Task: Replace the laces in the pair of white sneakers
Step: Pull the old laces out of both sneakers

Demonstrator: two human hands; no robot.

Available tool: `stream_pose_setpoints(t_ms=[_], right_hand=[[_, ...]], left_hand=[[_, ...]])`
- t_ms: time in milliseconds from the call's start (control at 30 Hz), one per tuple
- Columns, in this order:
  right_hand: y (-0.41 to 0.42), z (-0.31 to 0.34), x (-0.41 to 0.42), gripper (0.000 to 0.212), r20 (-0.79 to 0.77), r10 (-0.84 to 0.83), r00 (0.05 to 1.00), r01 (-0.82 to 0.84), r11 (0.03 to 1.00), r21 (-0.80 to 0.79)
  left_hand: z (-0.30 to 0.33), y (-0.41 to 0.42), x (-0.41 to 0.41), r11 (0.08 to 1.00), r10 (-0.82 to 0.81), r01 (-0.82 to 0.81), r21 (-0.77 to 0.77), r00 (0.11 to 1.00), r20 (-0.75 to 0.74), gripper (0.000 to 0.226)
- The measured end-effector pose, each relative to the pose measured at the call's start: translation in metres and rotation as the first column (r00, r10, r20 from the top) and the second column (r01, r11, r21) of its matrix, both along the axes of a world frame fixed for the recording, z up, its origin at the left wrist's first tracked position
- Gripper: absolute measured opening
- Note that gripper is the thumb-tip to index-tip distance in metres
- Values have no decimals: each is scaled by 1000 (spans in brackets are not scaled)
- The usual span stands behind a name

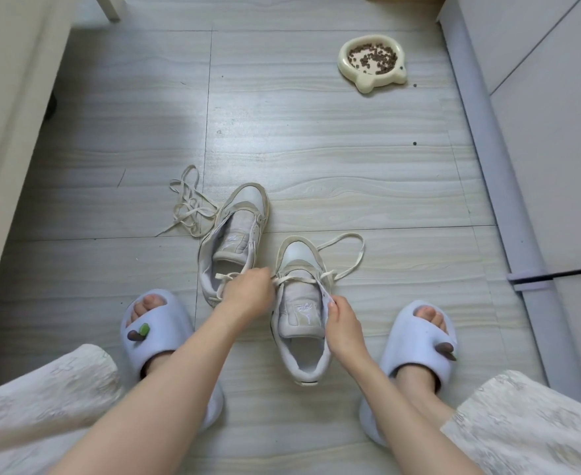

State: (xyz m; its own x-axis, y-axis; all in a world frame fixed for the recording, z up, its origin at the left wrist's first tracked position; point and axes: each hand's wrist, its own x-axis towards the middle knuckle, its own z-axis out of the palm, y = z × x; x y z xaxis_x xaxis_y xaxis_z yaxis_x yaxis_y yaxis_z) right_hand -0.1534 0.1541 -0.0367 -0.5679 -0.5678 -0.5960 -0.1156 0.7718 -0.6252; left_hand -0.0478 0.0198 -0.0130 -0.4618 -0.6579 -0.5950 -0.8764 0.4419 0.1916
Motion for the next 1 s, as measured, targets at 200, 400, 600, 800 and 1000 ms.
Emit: stream_pose_setpoints(t_ms=[200,400,600,800,1000], right_hand=[[-1,-8,-7,28,59,-173,983,174,984,-22],[-5,-12,-10,22,112,-135,985,135,991,8],[-27,-13,-3,20,219,-243,945,253,967,-16],[-52,-17,-17,15,188,-320,929,331,943,-32],[-70,-20,-27,25,134,-279,951,285,958,-33]], left_hand=[[-2,-2,13,958,277,-287,24,897,-345,19],[30,-24,23,772,532,-634,31,620,-576,28],[-14,31,31,941,333,-301,154,903,-271,30],[-30,69,34,806,587,-534,256,668,-457,34],[-27,71,31,715,687,-630,305,552,-473,18]])
